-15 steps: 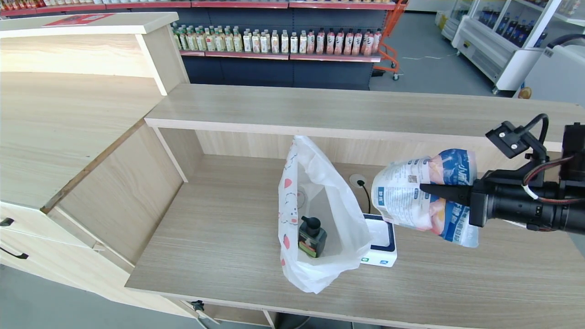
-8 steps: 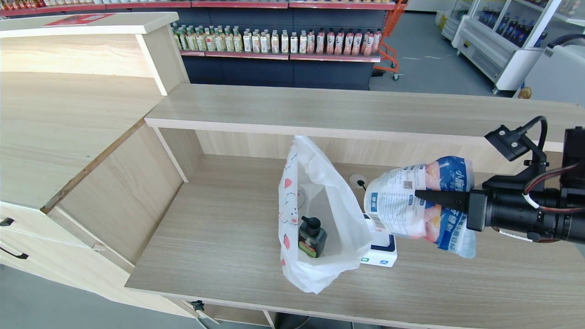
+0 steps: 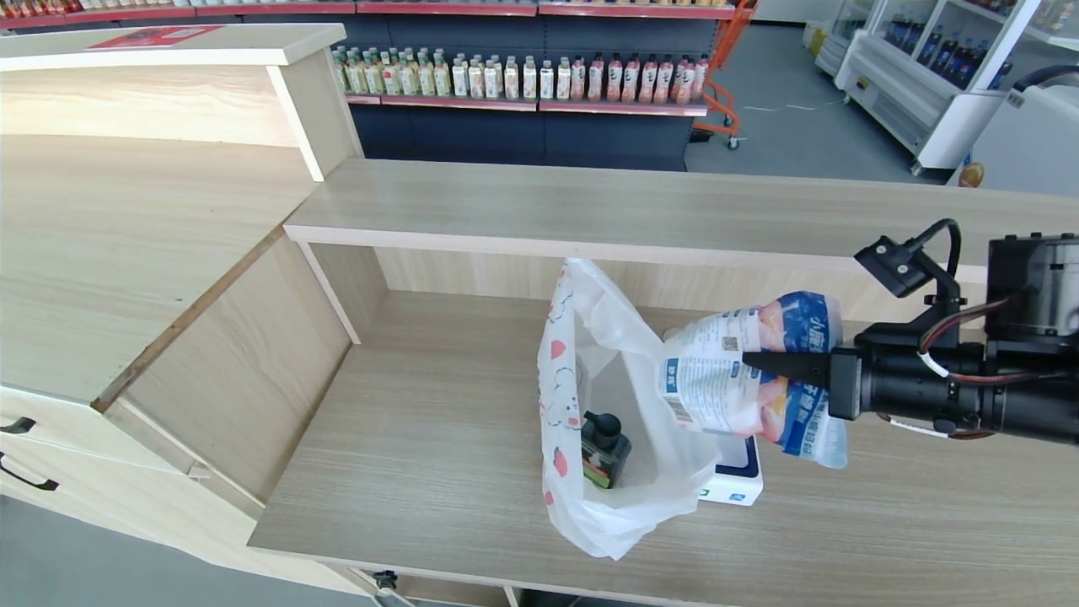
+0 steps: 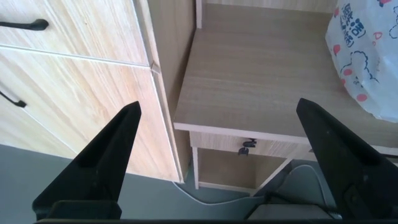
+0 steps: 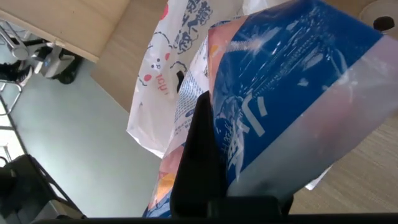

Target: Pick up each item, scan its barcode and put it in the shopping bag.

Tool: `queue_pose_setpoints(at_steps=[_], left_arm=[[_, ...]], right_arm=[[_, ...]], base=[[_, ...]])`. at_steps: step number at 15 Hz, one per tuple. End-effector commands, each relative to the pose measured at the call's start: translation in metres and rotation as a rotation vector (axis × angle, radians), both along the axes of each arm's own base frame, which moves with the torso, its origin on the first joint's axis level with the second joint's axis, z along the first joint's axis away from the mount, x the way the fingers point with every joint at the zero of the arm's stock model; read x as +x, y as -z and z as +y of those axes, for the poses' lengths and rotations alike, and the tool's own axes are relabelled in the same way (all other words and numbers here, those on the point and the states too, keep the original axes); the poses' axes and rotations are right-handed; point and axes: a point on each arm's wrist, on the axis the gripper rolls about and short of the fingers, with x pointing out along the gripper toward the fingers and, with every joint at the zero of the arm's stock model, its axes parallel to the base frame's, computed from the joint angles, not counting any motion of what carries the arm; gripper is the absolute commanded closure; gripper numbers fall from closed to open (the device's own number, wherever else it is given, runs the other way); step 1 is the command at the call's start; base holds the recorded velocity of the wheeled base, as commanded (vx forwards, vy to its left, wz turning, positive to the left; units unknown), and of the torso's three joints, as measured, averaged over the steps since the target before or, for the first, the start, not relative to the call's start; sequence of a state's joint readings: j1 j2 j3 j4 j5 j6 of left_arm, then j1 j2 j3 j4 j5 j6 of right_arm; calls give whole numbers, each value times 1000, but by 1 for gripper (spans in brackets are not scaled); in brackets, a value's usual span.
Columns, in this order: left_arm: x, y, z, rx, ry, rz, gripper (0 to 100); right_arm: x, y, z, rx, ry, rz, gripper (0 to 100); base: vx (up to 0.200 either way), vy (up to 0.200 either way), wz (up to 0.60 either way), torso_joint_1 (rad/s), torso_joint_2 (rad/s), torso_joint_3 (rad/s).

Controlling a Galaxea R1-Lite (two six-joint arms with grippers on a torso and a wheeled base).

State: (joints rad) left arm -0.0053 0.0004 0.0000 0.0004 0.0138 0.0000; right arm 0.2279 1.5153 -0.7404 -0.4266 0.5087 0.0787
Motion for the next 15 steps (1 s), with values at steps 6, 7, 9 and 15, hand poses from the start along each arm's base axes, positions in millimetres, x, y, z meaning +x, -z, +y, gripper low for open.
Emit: queue_pose_setpoints(at_steps=[6,7,9,15], left_arm=[[0,0,0,0,-1,-1,0],[0,0,0,-2,-1,-1,0],[0,0,0,0,-1,-1,0],[0,0,0,0,-1,-1,0]], right_arm=[[61,50,15,-108,-48,56,100],[69,57,17,-120,-57,42,100],[75,63,19,-113,-77,50,100],[78,55,33,-71,-185,21,100]], base=[[0,0,0,0,0,0],[0,0,0,0,0,0],[0,0,0,0,0,0],[0,0,0,0,0,0]])
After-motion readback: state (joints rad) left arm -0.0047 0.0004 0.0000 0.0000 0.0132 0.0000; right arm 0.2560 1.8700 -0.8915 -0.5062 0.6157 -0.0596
